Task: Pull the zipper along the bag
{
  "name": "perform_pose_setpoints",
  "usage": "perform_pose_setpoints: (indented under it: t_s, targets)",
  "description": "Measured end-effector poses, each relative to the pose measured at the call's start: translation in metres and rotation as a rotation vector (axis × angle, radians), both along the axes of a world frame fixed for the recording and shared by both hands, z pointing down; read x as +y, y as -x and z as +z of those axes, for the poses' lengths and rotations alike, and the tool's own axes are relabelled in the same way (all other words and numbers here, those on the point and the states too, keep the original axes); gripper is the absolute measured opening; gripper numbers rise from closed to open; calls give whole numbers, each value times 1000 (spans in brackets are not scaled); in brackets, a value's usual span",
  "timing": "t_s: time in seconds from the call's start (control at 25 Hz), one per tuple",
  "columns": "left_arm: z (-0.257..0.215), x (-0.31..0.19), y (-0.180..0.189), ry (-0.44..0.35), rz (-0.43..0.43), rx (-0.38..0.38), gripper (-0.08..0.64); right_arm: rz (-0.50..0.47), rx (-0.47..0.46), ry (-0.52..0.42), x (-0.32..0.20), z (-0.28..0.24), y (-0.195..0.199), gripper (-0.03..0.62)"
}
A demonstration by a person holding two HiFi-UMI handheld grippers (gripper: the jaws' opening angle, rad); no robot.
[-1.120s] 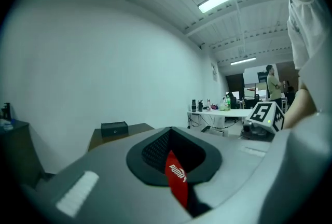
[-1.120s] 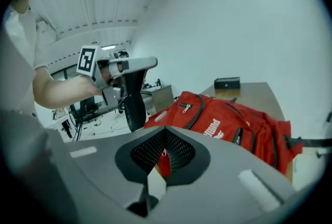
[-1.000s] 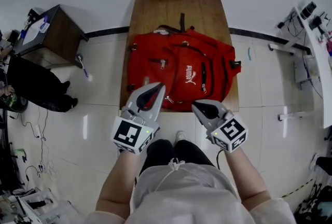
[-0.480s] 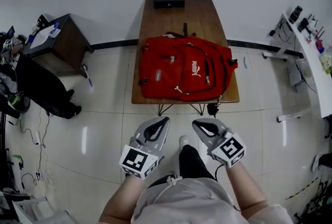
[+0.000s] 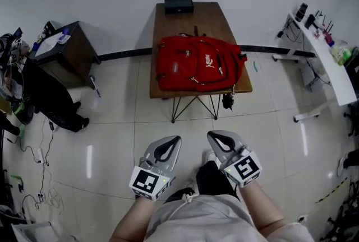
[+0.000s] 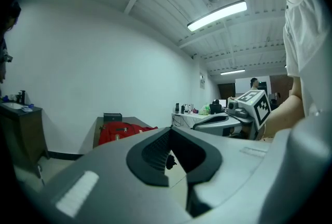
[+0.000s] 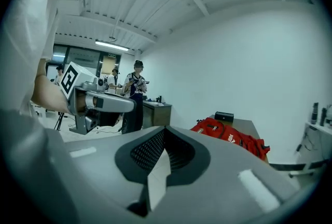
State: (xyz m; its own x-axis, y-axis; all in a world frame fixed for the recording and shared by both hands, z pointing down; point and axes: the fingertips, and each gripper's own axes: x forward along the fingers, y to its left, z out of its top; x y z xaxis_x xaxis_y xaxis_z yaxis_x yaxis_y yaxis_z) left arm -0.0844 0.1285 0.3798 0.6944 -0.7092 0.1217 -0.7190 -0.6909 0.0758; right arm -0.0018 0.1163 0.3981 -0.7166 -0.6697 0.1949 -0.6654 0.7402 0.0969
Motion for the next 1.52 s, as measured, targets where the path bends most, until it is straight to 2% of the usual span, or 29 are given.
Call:
perform_pose_setpoints:
  t_s: [0.24, 0.48, 0.6, 0.88, 1.52]
  targets:
    - [-12, 26, 11, -31, 8, 26, 6, 71, -67, 89, 37, -4, 8, 8]
    - [-24, 37, 12, -53, 30, 64, 8, 74, -45, 53, 43, -9, 16, 8]
    - [-26, 41, 10, -67, 38, 60, 8, 58, -32, 17, 44, -13, 20, 6]
    - [-24, 39, 0, -65, 57, 65, 6, 53, -33, -2, 43, -15, 18, 7]
    - [-25, 29, -3, -71, 44, 70, 8, 31, -36, -49, 38, -30, 23, 6]
